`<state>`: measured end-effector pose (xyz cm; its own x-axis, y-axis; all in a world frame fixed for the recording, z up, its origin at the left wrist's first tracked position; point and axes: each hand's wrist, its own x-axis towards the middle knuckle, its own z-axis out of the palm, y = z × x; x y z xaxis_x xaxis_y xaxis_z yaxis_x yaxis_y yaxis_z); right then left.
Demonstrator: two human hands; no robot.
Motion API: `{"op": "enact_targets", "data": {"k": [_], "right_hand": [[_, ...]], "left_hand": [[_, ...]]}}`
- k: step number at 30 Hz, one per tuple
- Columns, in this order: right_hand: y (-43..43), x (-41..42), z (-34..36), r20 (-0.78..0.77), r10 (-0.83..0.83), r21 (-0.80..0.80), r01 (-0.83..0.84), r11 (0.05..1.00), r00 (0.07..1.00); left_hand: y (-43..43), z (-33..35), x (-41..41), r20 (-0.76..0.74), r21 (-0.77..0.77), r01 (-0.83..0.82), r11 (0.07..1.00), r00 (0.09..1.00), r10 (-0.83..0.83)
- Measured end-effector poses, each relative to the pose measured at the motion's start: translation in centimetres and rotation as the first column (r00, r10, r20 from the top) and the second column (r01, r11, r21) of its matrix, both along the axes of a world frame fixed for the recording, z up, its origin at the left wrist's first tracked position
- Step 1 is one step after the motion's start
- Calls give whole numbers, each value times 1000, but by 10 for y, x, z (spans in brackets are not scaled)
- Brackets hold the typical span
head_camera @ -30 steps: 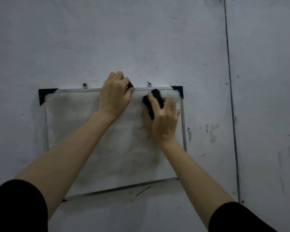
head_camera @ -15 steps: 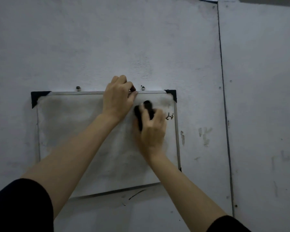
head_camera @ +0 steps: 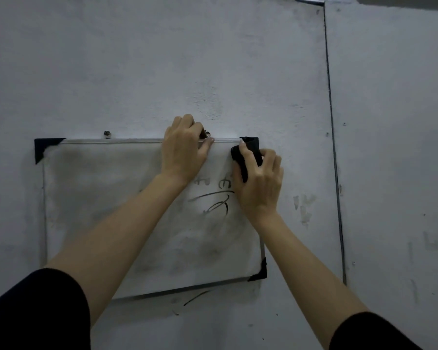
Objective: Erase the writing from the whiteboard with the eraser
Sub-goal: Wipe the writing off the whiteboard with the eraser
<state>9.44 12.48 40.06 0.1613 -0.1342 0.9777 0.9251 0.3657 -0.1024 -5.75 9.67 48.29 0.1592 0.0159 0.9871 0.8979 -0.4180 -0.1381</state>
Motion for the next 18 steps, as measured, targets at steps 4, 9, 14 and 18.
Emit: {"op": "enact_targets", "data": {"k": [4, 9, 14, 18], "right_hand": [[-3, -5, -37, -49, 30, 1, -30, 1000, 998], [0, 0, -64, -7, 38, -2, -38, 999, 999], [2, -3, -23, -14, 62, 22, -62, 998, 998], [2, -7, 6, -55, 68, 41, -65, 997, 996]], "left_hand": [[1, -1, 5, 59, -1, 19, 1000, 998, -19], [0, 0, 7, 90, -2, 33, 999, 995, -33], [4, -3, 6, 93, 11, 23, 1000, 995, -24], [7, -5, 4, 80, 23, 0, 1000, 997, -2]]}}
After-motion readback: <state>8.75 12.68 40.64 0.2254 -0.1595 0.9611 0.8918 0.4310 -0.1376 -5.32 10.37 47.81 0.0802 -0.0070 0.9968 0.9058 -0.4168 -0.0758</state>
